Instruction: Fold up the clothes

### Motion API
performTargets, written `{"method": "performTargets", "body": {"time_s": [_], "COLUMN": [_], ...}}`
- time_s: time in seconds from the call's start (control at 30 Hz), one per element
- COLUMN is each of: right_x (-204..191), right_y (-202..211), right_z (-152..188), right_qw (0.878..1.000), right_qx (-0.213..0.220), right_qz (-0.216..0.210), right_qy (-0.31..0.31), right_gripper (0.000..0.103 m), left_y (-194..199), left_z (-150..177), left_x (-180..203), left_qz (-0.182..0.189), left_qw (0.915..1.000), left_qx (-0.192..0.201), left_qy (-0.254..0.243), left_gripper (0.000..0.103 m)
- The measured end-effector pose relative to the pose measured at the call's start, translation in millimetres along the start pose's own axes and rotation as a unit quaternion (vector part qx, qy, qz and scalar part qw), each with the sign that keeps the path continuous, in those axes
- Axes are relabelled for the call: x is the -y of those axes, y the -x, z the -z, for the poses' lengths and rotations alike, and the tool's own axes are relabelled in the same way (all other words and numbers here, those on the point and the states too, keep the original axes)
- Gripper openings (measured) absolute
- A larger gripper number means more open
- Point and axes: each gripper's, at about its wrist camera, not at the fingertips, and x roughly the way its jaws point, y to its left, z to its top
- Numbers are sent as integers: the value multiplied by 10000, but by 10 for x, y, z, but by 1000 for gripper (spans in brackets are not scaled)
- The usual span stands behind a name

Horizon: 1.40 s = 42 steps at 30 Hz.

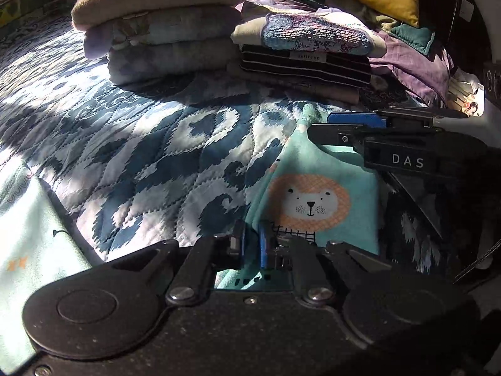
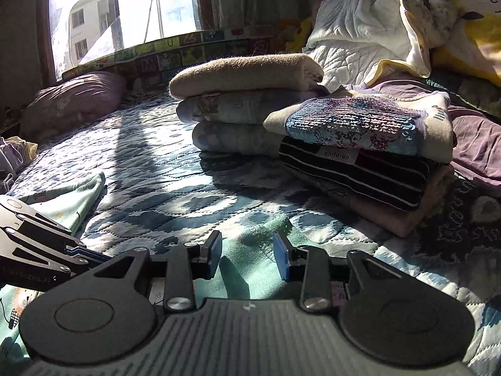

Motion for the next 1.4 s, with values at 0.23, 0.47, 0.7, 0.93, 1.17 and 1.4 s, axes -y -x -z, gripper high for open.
{"method": "performTargets", "body": {"time_s": [0.23,0.47,0.7,0.93,1.17,1.4], "right_x": [-100,-225,-385,-339,-185,-607], "right_y": [76,136,26,-73,81,447], "right_z": [12,7,26,52,-8,236], "right_qw": [9995,9973,9943,9931,9958,9809], "right_qx": [141,139,-279,-545,-248,-362], "right_qz": [-30,-53,-201,324,536,-1006], "right_qy": [283,717,1014,982,696,1626], "right_gripper": [38,35,28,28,29,27], "left_y": [-85,524,407,770,802,922], "left_z": [-28,15,423,630,738,1185], "left_x": [-440,-238,-164,-350,-130,558], "left_qz": [681,169,-128,330,-65,-701], "left_qw": [9886,9938,9962,9754,9806,9921], "left_qx": [-214,617,153,1022,996,869], "left_qy": [1327,909,852,1924,1689,578], "left_gripper": [6,6,7,9,19,25]}}
